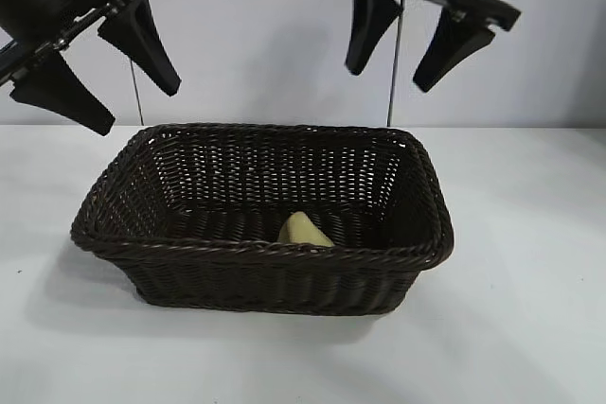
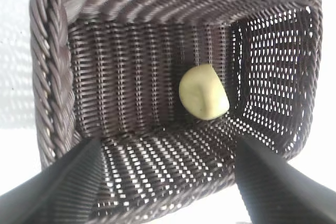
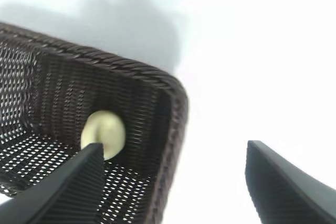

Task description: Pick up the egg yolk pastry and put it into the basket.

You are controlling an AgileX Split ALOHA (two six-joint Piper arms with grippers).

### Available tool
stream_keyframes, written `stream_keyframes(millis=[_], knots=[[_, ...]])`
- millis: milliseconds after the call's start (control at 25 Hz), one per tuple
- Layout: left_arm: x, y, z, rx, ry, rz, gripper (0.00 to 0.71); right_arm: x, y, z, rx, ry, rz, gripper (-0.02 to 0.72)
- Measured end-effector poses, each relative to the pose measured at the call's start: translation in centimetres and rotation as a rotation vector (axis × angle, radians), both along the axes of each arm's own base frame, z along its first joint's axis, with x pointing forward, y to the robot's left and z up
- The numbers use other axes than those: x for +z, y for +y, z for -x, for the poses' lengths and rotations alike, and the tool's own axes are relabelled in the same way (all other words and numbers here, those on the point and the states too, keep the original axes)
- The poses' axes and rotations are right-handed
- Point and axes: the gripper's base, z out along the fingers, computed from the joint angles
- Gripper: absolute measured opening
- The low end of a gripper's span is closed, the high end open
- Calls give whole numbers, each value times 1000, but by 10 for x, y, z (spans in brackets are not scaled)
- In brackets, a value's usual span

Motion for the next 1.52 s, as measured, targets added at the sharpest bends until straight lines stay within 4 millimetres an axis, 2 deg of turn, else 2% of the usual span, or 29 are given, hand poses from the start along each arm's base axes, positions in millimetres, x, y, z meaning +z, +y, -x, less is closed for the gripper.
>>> stream_keyframes(millis=[160, 400, 1520], knots=[[0, 0, 0, -1, 1, 0, 517, -10, -13, 12, 1, 41, 15, 540], [0, 0, 0, -1, 1, 0, 517, -26, -19, 21, 1, 102, 25, 540], [0, 0, 0, -1, 0, 0, 517, -25, -19, 21, 4, 98, 26, 540]])
